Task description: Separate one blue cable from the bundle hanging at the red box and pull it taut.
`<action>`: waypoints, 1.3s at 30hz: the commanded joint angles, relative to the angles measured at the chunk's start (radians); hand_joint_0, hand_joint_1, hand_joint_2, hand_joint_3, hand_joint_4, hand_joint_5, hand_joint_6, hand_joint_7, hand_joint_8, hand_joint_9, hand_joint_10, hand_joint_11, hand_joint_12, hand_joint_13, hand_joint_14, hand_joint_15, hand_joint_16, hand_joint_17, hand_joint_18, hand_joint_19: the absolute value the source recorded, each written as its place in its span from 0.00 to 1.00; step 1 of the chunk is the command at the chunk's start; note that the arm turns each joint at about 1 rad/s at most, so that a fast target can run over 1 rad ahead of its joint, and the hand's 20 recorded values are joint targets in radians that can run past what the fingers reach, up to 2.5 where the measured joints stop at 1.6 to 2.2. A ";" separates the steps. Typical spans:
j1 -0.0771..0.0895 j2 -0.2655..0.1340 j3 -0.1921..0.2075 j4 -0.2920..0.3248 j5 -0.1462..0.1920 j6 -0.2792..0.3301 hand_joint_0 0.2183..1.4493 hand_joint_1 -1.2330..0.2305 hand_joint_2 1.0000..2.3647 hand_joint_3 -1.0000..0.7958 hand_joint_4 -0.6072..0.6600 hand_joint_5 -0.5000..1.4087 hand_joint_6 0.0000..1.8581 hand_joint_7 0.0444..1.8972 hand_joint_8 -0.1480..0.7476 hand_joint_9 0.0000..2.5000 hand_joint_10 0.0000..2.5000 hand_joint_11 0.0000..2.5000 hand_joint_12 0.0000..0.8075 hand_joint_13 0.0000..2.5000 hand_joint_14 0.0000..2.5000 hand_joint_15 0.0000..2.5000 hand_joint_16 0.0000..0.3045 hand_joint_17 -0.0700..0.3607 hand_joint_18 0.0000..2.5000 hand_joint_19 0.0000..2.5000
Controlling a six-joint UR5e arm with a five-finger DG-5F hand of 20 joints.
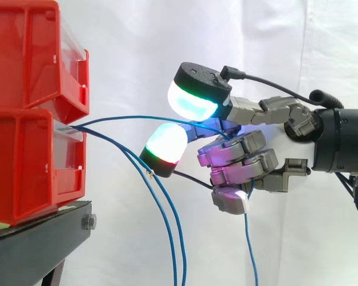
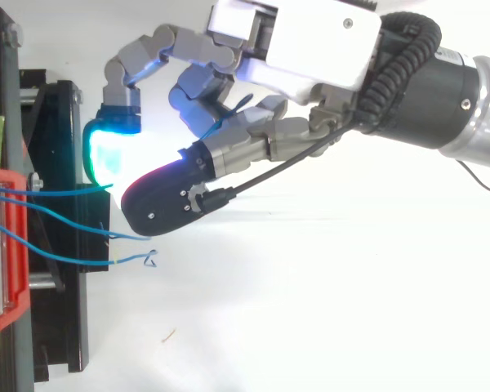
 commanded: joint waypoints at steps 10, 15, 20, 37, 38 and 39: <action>0.001 -0.001 0.000 0.003 0.000 0.008 0.31 0.37 0.01 0.40 0.60 0.18 0.47 0.52 0.54 0.39 0.64 0.52 0.46 0.49 0.63 0.52 0.15 0.41 0.50 0.39; 0.001 0.001 0.000 0.000 0.000 0.008 0.31 0.34 0.01 0.48 0.57 0.18 0.49 0.52 0.59 0.39 0.69 0.48 0.49 0.50 0.65 0.50 0.17 0.44 0.52 0.37; 0.004 -0.001 0.000 0.000 0.000 0.022 0.32 0.33 0.01 0.51 0.52 0.18 0.49 0.52 0.59 0.38 0.70 0.47 0.50 0.50 0.65 0.50 0.18 0.45 0.53 0.36; 0.013 0.001 -0.002 -0.019 0.018 0.052 0.33 0.32 0.01 0.46 0.49 0.18 0.49 0.54 0.55 0.39 0.65 0.51 0.47 0.50 0.60 0.53 0.16 0.42 0.50 0.38; 0.012 0.001 -0.002 -0.020 0.018 0.055 0.32 0.32 0.01 0.48 0.48 0.18 0.50 0.55 0.56 0.39 0.66 0.50 0.47 0.50 0.60 0.53 0.16 0.42 0.51 0.38; 0.013 0.001 0.000 -0.020 0.018 0.058 0.32 0.31 0.01 0.49 0.47 0.18 0.50 0.55 0.56 0.39 0.66 0.49 0.48 0.50 0.60 0.53 0.16 0.42 0.51 0.38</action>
